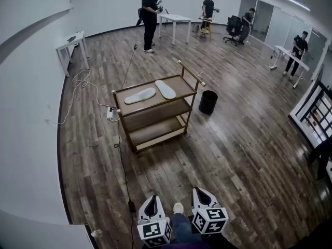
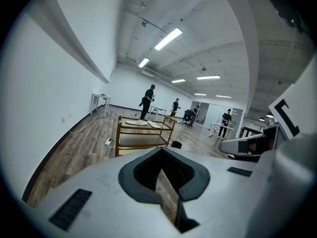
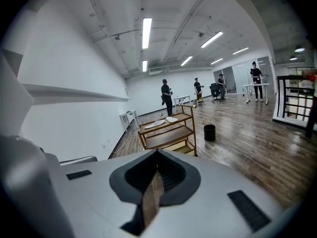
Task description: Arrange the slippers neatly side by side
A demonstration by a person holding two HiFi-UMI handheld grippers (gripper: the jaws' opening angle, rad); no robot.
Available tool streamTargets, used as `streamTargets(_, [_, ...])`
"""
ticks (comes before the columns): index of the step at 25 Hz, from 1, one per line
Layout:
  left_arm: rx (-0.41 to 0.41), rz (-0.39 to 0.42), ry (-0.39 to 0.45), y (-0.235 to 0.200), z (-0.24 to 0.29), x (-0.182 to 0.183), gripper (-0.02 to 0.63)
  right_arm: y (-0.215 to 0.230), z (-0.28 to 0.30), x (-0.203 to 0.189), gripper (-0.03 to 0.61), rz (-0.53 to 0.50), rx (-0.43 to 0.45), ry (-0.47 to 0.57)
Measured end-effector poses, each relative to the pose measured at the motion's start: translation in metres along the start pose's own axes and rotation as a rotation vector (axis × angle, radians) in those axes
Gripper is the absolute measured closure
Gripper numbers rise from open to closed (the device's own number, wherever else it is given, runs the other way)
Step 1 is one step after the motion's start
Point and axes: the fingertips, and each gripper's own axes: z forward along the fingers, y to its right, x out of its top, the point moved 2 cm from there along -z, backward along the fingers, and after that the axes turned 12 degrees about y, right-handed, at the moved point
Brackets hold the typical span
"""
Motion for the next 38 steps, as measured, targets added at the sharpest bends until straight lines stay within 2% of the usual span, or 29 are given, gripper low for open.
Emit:
streamTargets(4, [0.017,0.017,-0.003,-0.001,0.044,0.008,0.613,0.014,0.041,0.013,0.583,0.009,0.023,-0.010])
streamTargets(11, [0.019,0.026,0.029,0.024,0.135,0.032,0.612,0.059,0.112,0.053,0.581,-0.005,0.051,-0.010])
streamTargets(21, [0.038,0.023,0.021,0.044,0.218,0.034,0.614,0.100,0.182,0.082,0.581,-0.018,0.090,-0.019])
streamTargets(31, [0.037,0.026,0.009,0.022,0.302,0.043,0.612,0.116,0.267,0.097,0.581,0.005,0.077,-0.013])
streamTargets(38, [0.056,0.011,0.032,-0.024,0.388,0.074,0.612,0.099,0.361,0.118,0.581,-0.008,0.099,-0.031])
